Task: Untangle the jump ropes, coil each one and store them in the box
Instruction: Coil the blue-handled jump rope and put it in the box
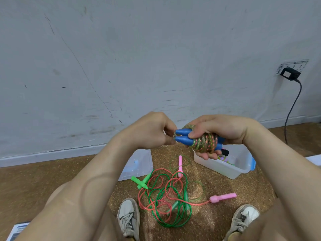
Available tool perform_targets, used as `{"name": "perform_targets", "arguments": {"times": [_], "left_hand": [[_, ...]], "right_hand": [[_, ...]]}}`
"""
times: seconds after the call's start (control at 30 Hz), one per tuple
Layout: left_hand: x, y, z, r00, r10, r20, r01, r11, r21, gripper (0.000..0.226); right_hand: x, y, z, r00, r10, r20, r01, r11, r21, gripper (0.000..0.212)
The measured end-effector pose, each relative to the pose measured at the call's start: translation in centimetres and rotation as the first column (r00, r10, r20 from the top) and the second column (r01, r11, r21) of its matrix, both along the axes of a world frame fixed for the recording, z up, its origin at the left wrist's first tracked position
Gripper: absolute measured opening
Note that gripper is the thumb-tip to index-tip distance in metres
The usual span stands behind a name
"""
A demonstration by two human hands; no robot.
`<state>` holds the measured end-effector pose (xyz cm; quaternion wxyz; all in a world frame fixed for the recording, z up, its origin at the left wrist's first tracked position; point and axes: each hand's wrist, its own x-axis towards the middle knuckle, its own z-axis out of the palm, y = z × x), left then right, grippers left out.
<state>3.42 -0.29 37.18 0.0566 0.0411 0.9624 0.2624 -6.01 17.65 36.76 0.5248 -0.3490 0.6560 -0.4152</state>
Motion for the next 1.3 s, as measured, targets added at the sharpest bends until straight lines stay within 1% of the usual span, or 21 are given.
{"name": "perform_targets", "arguments": {"times": [0.03, 0.07, 0.1, 0.13, 0.2, 0.23, 0.27, 0.33, 0.43, 0.53, 0.73, 0.87, 0.93, 1.0, 1.1, 1.23, 1.3], "left_hand": [[0.1, -0.2, 0.3, 1.0, 0.016, -0.021, -0.016, 0.999, -0.031, 0.016], [0.1, -0.6, 0.6, 0.998, 0.049, -0.033, -0.05, 0.999, -0.01, 0.02], [0.1, -1.0, 0.9, 0.994, 0.1, -0.04, -0.097, 0.993, 0.064, 0.018], [0.1, -1.3, 1.2, 0.986, 0.16, -0.044, -0.15, 0.973, 0.174, 0.015], [0.3, -1.4, 1.6, 0.969, 0.245, -0.018, -0.215, 0.884, 0.415, 0.013], [0.4, -1.3, 1.9, 0.968, 0.25, 0.0, -0.216, 0.835, 0.506, 0.013], [0.4, -1.1, 2.0, 0.97, 0.242, 0.013, -0.206, 0.797, 0.567, 0.012], [0.5, -0.8, 2.1, 0.976, 0.213, 0.035, -0.186, 0.749, 0.636, 0.012], [0.5, -0.5, 2.0, 0.984, 0.172, 0.05, -0.162, 0.74, 0.653, 0.014], [0.4, -0.3, 1.7, 0.989, 0.146, 0.037, -0.137, 0.771, 0.622, 0.016], [0.3, -0.2, 1.7, 0.983, 0.184, -0.012, -0.153, 0.851, 0.503, 0.016], [0.5, -0.2, 1.9, 0.986, 0.167, -0.016, -0.14, 0.871, 0.472, 0.013], [0.5, -0.2, 1.8, 0.987, 0.161, -0.003, -0.143, 0.884, 0.444, 0.013], [0.4, -0.3, 1.6, 0.985, 0.169, 0.018, -0.159, 0.879, 0.45, 0.014], [0.4, -0.6, 1.4, 0.982, 0.177, 0.058, -0.183, 0.847, 0.499, 0.013], [0.1, -0.8, 1.1, 0.971, 0.221, 0.088, -0.23, 0.781, 0.58, 0.01], [-0.1, -0.7, 0.9, 0.968, 0.229, 0.104, -0.247, 0.789, 0.562, 0.009]], "right_hand": [[0.0, 0.0, 0.0, 1.0, -0.007, -0.008, 0.008, 1.0, 0.012, 0.023], [-0.1, 0.1, 0.0, 0.999, -0.019, -0.031, 0.02, 0.999, 0.03, 0.021], [-0.1, 0.1, -0.1, 0.997, -0.026, -0.068, 0.03, 0.998, 0.054, 0.02], [-0.2, 0.0, -0.2, 0.994, -0.024, -0.107, 0.033, 0.996, 0.08, 0.02], [-0.1, -0.2, -0.4, 0.988, -0.021, -0.15, 0.038, 0.993, 0.112, 0.02], [-0.1, -0.2, -0.4, 0.989, -0.024, -0.148, 0.041, 0.993, 0.112, 0.019], [-0.2, -0.3, -0.4, 0.99, -0.029, -0.137, 0.043, 0.994, 0.105, 0.019], [-0.2, -0.4, -0.3, 0.993, -0.026, -0.116, 0.036, 0.995, 0.089, 0.02], [-0.4, -0.3, -0.2, 0.994, -0.016, -0.108, 0.025, 0.997, 0.077, 0.027], [-0.4, -0.2, -0.2, 0.995, -0.025, -0.094, 0.031, 0.998, 0.059, 0.029], [-0.3, -0.1, -0.3, 0.993, -0.037, -0.11, 0.043, 0.997, 0.056, 0.022], [-0.3, 0.0, -0.2, 0.988, -0.079, -0.13, 0.087, 0.995, 0.051, 0.017], [-0.2, -0.1, -0.2, 0.987, -0.073, -0.142, 0.081, 0.995, 0.052, 0.02], [-0.1, -0.3, -0.2, 0.983, -0.068, -0.169, 0.078, 0.996, 0.051, 0.026], [0.0, -0.5, -0.3, 0.979, -0.076, -0.191, 0.083, 0.996, 0.028, 0.029], [0.0, -0.7, -0.5, 0.984, -0.109, -0.14, 0.11, 0.994, -0.001, 0.033], [0.1, -0.8, -0.7, 0.983, -0.122, -0.136, 0.125, 0.992, 0.011, 0.029]]}}
